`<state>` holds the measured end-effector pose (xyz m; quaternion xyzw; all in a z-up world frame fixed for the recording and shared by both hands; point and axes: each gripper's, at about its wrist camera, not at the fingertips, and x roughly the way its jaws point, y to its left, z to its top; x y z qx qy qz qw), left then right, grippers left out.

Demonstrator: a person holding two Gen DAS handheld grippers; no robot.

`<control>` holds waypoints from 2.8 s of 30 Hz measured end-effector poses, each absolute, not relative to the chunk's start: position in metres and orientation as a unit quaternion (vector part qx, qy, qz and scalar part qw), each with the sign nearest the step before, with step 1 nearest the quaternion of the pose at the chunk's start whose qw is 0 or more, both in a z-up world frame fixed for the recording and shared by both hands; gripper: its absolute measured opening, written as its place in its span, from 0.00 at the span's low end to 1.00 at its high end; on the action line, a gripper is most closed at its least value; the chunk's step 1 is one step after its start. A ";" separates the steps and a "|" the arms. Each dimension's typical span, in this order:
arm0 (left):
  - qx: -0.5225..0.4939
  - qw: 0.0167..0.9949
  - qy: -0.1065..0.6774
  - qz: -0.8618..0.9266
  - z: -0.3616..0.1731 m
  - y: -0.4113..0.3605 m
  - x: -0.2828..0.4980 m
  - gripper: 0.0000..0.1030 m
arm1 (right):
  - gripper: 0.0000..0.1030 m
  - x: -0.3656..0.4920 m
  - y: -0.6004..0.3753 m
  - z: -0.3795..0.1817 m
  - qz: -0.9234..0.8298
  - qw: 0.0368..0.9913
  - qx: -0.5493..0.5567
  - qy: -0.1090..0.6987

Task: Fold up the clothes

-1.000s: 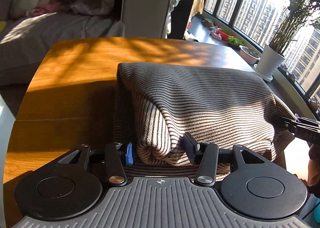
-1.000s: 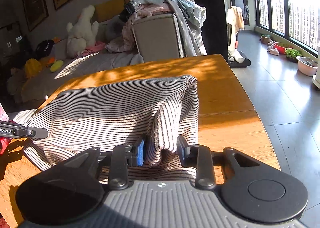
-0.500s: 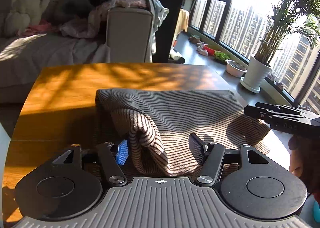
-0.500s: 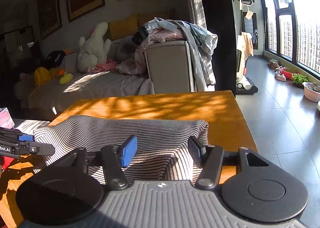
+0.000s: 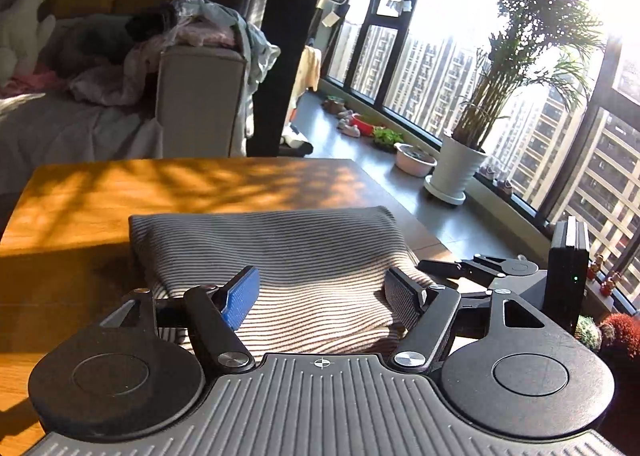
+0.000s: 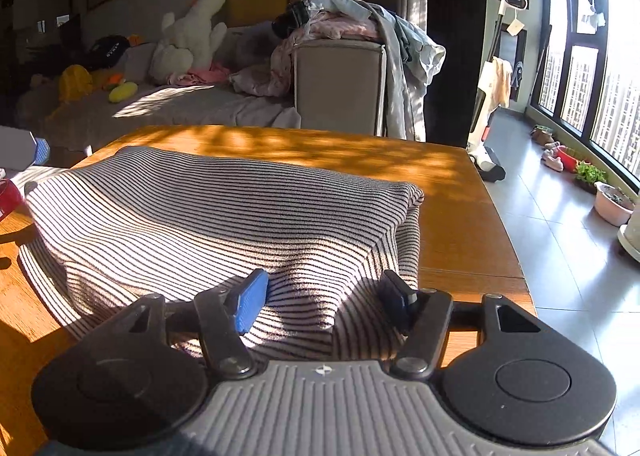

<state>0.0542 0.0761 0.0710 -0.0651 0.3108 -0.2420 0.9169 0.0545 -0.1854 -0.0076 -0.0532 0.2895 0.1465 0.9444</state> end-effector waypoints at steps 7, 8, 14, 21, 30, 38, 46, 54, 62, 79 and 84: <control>-0.090 0.880 0.386 -0.262 0.017 0.063 0.094 0.75 | 0.66 0.035 -0.224 -0.014 0.139 0.934 0.042 0.327; -0.099 0.879 0.385 -0.263 0.015 0.064 0.100 0.75 | 0.66 0.028 -0.223 -0.014 0.139 0.934 0.037 0.328; -0.110 0.887 0.374 -0.249 0.014 0.074 0.129 0.76 | 0.66 -0.008 -0.197 -0.010 0.170 0.930 -0.060 0.321; -0.126 0.886 0.371 -0.249 0.010 0.086 0.128 0.83 | 0.60 0.025 -0.209 0.046 0.155 0.956 -0.038 0.245; -0.132 0.883 0.378 -0.245 0.012 0.097 0.120 0.83 | 0.45 0.147 -0.164 0.007 0.132 0.935 -0.106 0.312; -0.139 0.888 0.378 -0.223 0.008 0.106 0.143 0.76 | 0.46 0.120 -0.179 -0.009 0.121 0.941 -0.098 0.302; -0.119 0.902 0.365 -0.197 0.015 0.089 0.166 0.77 | 0.47 0.045 -0.192 0.001 0.172 0.930 -0.068 0.318; -0.076 0.909 0.349 -0.217 0.041 0.078 0.116 0.71 | 0.50 0.035 -0.200 0.029 0.156 0.947 -0.081 0.270; -0.070 0.887 0.386 -0.242 0.023 0.068 0.106 0.57 | 0.48 0.050 -0.193 -0.010 0.140 0.937 -0.114 0.298; -0.082 0.885 0.383 -0.251 0.009 0.065 0.131 0.57 | 0.48 0.010 -0.202 -0.013 0.137 0.939 -0.088 0.303; -0.082 0.889 0.377 -0.247 0.008 0.060 0.143 0.56 | 0.48 -0.006 -0.201 -0.011 0.157 0.933 -0.079 0.315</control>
